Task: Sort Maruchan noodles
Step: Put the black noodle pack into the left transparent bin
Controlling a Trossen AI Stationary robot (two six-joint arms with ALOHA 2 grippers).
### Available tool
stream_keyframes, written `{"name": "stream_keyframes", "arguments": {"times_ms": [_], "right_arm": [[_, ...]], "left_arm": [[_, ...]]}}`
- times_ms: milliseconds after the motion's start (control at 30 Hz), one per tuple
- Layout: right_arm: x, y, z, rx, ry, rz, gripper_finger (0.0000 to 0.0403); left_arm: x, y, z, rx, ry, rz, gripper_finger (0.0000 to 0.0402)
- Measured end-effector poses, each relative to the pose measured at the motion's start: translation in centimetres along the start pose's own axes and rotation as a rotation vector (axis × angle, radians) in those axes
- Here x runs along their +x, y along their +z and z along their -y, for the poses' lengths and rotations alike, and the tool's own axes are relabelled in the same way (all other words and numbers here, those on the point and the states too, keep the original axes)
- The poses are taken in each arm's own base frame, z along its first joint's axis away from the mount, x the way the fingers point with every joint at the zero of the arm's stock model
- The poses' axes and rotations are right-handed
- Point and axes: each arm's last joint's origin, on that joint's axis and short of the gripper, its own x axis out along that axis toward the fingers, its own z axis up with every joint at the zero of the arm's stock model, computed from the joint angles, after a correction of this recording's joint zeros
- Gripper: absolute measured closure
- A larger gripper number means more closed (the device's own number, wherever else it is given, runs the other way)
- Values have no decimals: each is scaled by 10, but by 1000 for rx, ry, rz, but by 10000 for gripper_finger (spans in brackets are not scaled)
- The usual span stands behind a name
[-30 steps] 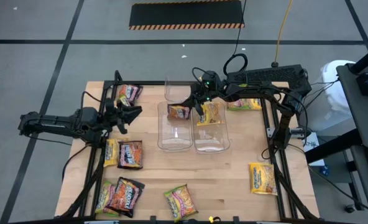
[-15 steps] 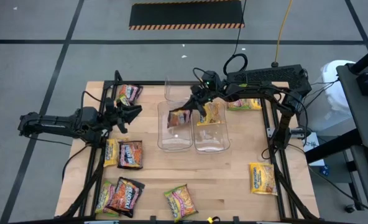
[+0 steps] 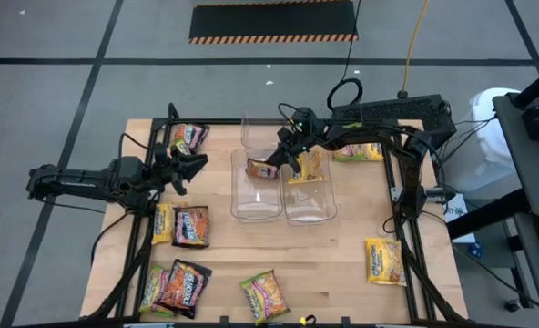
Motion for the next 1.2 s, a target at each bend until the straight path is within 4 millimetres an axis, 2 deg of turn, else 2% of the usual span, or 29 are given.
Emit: {"name": "stream_keyframes", "arguments": {"times_ms": [167, 433, 500, 833, 1200], "right_arm": [[6, 2, -1, -29, 20, 38, 403], [-2, 19, 1, -57, -8, 98, 403], [-2, 22, 3, -79, -63, 106, 403], [-3, 20, 9, -119, -263, 99, 403], [-3, 20, 9, -95, -265, 103, 403]], "left_arm": [[0, 0, 0, -7, -1, 2, 300], [0, 1, 0, -21, -1, 5, 300], [0, 1, 0, -21, -1, 6, 300], [0, 0, 0, -21, 0, 5, 300], [0, 0, 0, -21, 0, 6, 300]]}}
